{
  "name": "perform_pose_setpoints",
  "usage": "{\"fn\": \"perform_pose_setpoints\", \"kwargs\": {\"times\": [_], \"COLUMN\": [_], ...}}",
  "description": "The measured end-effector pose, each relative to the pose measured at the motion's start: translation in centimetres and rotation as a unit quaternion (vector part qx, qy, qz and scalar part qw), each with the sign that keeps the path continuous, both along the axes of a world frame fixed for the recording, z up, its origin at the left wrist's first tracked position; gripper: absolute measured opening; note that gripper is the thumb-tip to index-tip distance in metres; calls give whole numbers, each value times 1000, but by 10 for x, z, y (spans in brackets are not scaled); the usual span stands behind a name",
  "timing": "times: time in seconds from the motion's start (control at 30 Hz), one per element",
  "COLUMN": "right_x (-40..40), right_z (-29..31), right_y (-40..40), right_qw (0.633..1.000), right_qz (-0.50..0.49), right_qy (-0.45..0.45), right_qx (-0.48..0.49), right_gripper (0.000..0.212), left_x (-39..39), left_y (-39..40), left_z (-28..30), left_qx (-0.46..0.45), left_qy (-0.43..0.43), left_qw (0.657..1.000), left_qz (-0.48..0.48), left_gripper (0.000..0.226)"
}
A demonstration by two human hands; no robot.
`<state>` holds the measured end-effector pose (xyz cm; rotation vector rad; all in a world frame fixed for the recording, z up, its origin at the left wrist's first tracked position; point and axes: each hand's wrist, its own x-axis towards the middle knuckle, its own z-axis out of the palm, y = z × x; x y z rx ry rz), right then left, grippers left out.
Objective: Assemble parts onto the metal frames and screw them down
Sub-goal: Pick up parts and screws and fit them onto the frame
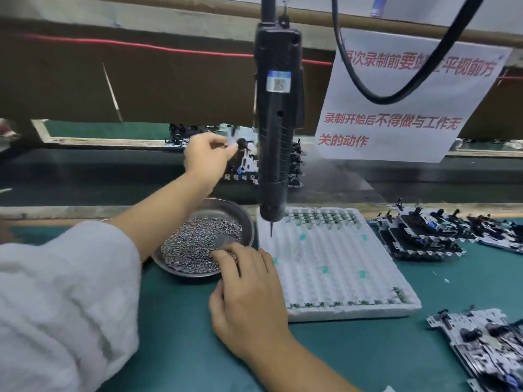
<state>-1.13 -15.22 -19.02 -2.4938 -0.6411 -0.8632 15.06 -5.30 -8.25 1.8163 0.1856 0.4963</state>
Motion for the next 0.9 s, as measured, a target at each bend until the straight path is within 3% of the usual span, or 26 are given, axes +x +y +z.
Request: {"fn": "perform_pose_setpoints", "kwargs": {"times": [0.17, 0.3, 0.37, 0.47, 0.63, 0.73, 0.8, 0.87, 0.9], "right_x": [-2, -8, -14, -28, -41, -41, -40, -41, -41], "right_z": [1, 2, 4, 5, 5, 4, 3, 1, 1], "right_y": [-1, -6, -8, -5, 8, 9, 9, 9, 10], "right_qw": [995, 963, 950, 958, 954, 948, 946, 945, 945], "right_qz": [24, 111, 142, 209, 289, 287, 288, 293, 295], "right_qy": [-47, -51, -65, -81, -47, -21, -14, -15, -20], "right_qx": [89, 241, 269, 180, -70, -139, -147, -143, -140], "right_gripper": [34, 28, 26, 22, 35, 30, 27, 26, 25], "left_x": [-60, -136, -172, -210, -242, -246, -246, -246, -245], "left_y": [68, 105, 114, 117, 115, 128, 148, 168, 176], "left_z": [24, 16, 4, -26, -63, -63, -60, -58, -58], "left_qx": [-129, -159, -176, -198, -243, -136, 91, 322, 394], "left_qy": [94, 186, 222, 274, 299, 288, 255, 210, 195], "left_qw": [987, 966, 955, 938, 921, 945, 962, 923, 896], "left_qz": [-19, -80, -89, -77, -59, -73, -45, 24, 60], "left_gripper": [13, 44, 54, 55, 27, 26, 19, 19, 24]}}
